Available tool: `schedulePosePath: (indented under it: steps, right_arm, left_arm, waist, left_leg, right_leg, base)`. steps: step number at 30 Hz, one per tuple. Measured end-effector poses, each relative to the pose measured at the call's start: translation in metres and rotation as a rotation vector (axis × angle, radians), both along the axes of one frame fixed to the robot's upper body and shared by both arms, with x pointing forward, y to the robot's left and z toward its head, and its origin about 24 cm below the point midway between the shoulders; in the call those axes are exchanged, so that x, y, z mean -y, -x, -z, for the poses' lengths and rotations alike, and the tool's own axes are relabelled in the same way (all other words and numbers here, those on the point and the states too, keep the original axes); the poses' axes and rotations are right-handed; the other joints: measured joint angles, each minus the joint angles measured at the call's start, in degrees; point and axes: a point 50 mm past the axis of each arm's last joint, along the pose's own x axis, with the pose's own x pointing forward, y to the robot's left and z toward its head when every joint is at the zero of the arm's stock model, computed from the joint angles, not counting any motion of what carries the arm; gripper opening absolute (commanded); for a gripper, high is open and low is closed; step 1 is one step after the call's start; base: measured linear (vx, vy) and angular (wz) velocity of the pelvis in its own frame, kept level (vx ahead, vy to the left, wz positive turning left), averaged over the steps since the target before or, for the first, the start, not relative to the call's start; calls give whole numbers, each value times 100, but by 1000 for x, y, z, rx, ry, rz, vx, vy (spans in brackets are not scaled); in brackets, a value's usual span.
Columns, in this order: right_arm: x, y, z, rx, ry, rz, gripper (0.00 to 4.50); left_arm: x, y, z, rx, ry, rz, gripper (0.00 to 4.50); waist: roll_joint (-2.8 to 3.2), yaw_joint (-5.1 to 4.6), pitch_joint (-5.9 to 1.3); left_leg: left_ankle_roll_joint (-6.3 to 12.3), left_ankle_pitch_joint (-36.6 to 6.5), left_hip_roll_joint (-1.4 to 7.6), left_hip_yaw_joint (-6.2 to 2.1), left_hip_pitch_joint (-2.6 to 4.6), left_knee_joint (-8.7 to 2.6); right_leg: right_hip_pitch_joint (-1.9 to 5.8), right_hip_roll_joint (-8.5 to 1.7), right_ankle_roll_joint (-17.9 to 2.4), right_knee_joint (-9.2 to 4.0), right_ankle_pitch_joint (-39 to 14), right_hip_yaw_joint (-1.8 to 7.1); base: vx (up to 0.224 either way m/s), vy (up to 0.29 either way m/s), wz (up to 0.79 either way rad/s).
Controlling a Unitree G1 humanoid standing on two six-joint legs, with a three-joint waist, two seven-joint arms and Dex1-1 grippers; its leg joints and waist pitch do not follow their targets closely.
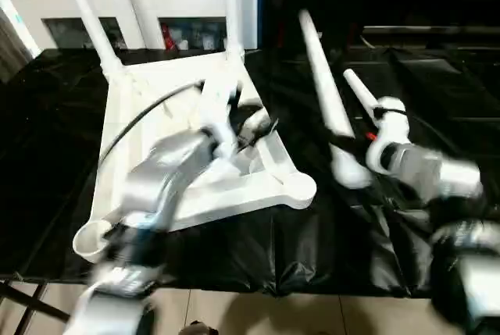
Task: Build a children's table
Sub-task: Pick table leg
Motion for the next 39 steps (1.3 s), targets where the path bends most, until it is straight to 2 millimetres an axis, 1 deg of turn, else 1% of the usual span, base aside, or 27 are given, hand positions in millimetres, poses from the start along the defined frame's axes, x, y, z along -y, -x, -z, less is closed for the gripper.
schedulePosePath:
  steps: [2,3,5,7,9,11,13,15,19,20,24,25,31,39]
  right_arm:
    - [-10,7,-9,73,-59,-75,189]
    - [-15,8,-12,91,-72,-104,189]
    - [-21,15,-16,133,-115,-150,189]
    - [-28,18,-16,140,-134,-183,189]
    - [-29,21,-17,145,-144,-197,189]
    - [-31,24,-17,153,-143,-213,189]
    - [-38,27,-18,160,-132,-244,189]
    - [-44,29,-19,171,-118,-267,189]
    - [-48,29,-21,183,-101,-282,189]
    - [-49,29,-21,182,-91,-287,189]
    - [-52,30,-21,195,-60,-291,189]
    - [-53,30,-22,198,-56,-292,189]
    - [-55,30,-23,205,-47,-287,189]
    - [-54,29,-28,239,-16,-271,188]
  left_arm:
    - [4,-4,0,-50,56,-2,299]
    - [4,-6,0,-62,69,-5,299]
    - [7,-10,1,-109,127,-17,299]
    - [7,-12,0,-134,153,-20,299]
    - [10,-13,-2,-146,177,-11,299]
    - [10,-13,-3,-166,219,-2,299]
    - [8,-13,-4,-186,268,6,299]
    - [9,-12,-6,-207,320,24,263]
    - [7,-12,-6,-218,342,15,260]
    - [7,-13,-6,-220,344,12,231]
    - [7,-13,-6,-223,346,2,215]
    - [7,-13,-6,-223,348,-1,196]
    - [6,-13,-7,-226,359,-10,190]
    - [6,-15,-14,-194,342,-9,190]
  waist:
    - [0,36,0]
    - [0,36,0]
    - [-2,65,1]
    - [-2,89,1]
    - [-2,114,1]
    - [-2,117,1]
    - [-2,112,1]
    - [-2,96,1]
    - [-6,99,3]
    - [-6,102,3]
    - [-13,104,8]
    - [-13,110,8]
    - [-14,108,8]
    - [-17,105,10]
  left_leg:
    - [5,3,-1,0,-1,1]
    - [7,4,-1,-2,-1,1]
    - [10,6,-2,-1,-1,1]
    - [10,6,-2,-5,-2,0]
    - [10,6,-3,-7,-2,-2]
    - [10,6,-3,-9,-5,-3]
    - [10,6,-2,-12,-6,-5]
    - [10,6,-2,-13,-6,-7]
    - [10,6,-2,-12,-7,-11]
    - [10,6,-2,-12,-9,-11]
    - [11,6,-2,-11,-13,-11]
    - [11,6,-3,-10,-14,-11]
    - [12,6,-2,-10,-14,-11]
    - [12,6,-2,-10,-15,-13]
  right_leg:
    - [5,-2,0,-10,0,0]
    - [5,-3,-1,-10,1,2]
    - [10,-5,-1,-17,1,0]
    - [9,-6,-1,-17,1,0]
    - [11,-8,-1,-19,2,0]
    - [11,-7,-1,-24,2,-2]
    - [10,-7,-1,-29,2,-2]
    - [11,-6,-1,-35,2,-2]
    - [12,-6,0,-44,2,-3]
    - [12,-6,0,-47,2,-3]
    - [12,-6,0,-54,1,-2]
    - [12,-6,0,-56,1,-2]
    - [13,-6,1,-62,1,-2]
    - [12,-6,1,-62,1,-1]
  base:
    - [0,0,0]
    - [0,0,0]
    - [0,0,0]
    - [0,0,0]
    - [0,0,0]
    - [0,0,0]
    - [0,0,0]
    - [0,0,0]
    - [0,0,0]
    - [0,0,0]
    - [0,0,0]
    - [0,0,0]
    - [0,0,0]
    - [0,0,0]
